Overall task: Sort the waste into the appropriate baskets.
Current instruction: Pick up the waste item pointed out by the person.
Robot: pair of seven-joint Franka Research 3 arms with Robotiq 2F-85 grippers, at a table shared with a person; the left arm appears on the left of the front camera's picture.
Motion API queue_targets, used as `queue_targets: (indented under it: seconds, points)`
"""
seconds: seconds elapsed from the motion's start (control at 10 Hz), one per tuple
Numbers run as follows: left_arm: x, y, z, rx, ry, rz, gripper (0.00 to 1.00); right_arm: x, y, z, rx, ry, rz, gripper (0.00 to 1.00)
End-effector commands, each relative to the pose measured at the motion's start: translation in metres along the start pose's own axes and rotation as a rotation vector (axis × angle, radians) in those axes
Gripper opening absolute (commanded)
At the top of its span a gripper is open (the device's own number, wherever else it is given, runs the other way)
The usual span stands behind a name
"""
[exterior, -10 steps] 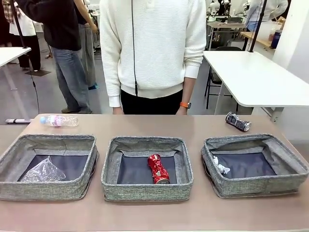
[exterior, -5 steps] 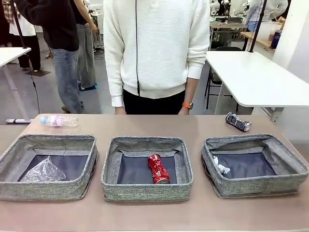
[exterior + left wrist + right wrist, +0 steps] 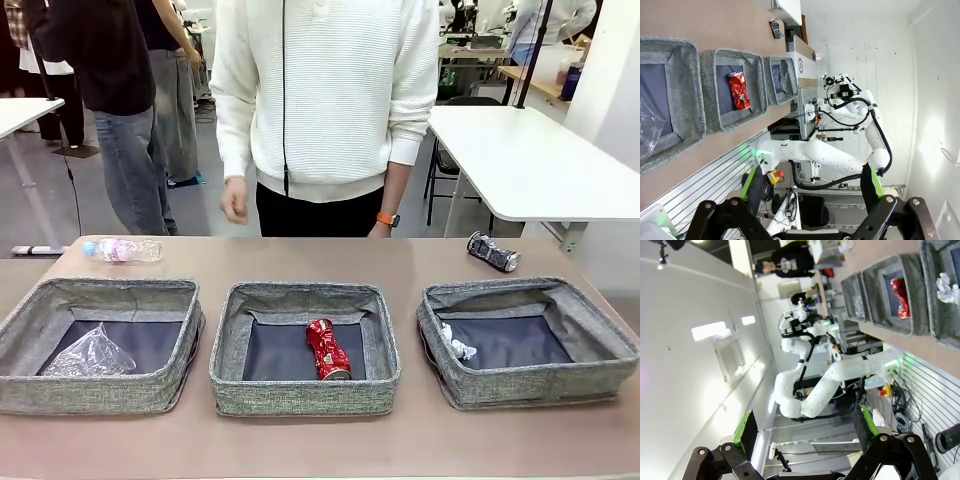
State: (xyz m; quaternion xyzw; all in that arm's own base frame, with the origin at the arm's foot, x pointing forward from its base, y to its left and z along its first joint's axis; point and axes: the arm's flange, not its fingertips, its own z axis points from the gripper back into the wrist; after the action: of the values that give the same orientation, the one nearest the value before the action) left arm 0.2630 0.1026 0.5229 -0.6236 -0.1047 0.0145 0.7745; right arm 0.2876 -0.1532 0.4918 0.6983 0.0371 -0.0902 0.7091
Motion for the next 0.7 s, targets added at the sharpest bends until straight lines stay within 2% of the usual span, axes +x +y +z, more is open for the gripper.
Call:
queue_targets:
  seconds: [0.0,0.6]
  points:
    - [-0.0015,-0.0035,0.0,-0.014,-0.002,0.006,1.0,-0.0013,0.0058,0.0006,0.011,0.001,-0.008,1.0]
    - [-0.0015,-0.0035,0.0,-0.014,-0.002,0.006,1.0,-0.0013,0.0058,0.0006,0.011,0.001,-0.008,1.0]
